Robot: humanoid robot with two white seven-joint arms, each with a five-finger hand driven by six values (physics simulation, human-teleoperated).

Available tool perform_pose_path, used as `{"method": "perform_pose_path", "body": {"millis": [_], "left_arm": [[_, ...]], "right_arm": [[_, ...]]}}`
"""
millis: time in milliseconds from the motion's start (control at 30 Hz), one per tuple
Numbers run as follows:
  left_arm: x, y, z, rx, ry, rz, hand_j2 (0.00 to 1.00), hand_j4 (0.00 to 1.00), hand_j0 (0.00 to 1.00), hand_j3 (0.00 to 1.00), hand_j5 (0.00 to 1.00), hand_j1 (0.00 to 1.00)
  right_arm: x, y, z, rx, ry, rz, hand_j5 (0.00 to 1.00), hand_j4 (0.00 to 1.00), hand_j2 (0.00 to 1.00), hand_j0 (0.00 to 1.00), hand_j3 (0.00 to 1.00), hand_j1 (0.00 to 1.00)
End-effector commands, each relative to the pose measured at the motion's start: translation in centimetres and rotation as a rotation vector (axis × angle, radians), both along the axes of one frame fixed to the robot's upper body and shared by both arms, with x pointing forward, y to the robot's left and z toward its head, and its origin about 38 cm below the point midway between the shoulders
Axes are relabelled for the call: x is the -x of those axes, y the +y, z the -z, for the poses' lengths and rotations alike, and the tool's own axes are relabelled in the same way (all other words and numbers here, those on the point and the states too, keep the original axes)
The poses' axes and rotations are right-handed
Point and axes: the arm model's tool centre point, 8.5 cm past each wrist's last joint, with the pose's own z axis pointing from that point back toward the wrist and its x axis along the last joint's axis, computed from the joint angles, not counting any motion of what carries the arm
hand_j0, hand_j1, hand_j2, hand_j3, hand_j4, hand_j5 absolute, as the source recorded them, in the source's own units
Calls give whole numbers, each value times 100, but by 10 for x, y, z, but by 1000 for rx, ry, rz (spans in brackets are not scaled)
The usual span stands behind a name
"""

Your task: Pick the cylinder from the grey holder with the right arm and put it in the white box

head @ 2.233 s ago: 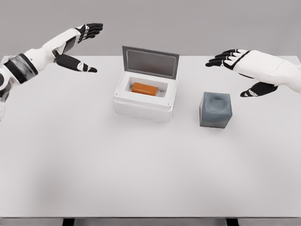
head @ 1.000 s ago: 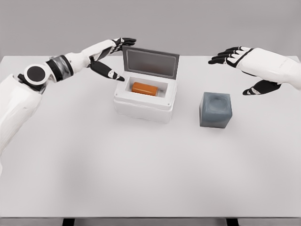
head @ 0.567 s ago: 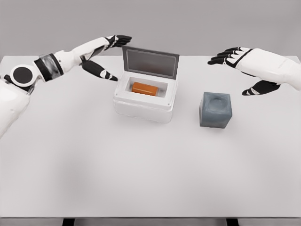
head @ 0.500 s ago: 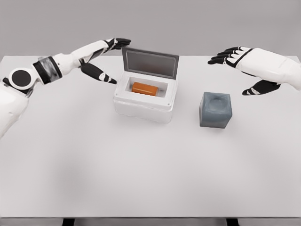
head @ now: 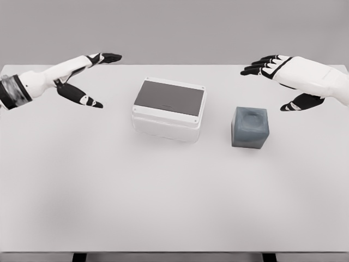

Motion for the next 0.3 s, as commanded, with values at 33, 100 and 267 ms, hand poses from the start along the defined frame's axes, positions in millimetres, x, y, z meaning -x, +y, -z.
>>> {"method": "perform_pose_path", "body": {"millis": [33,100,267], "left_arm": [[17,42,-13,-54,-23,-35,100,100,100,100,100,100],[28,57,3,-70,18,-63,100,100,100,100,100,100],[40,65,26,-64,65,-84,100,100,100,100,100,100]], "right_arm": [[0,-1,-1,-3,1,4,100,100,100,100,100,100],[0,0,1,-6,2,-1,100,100,100,100,100,100],[2,1,10,-13,25,-1,100,100,100,100,100,100]]}}
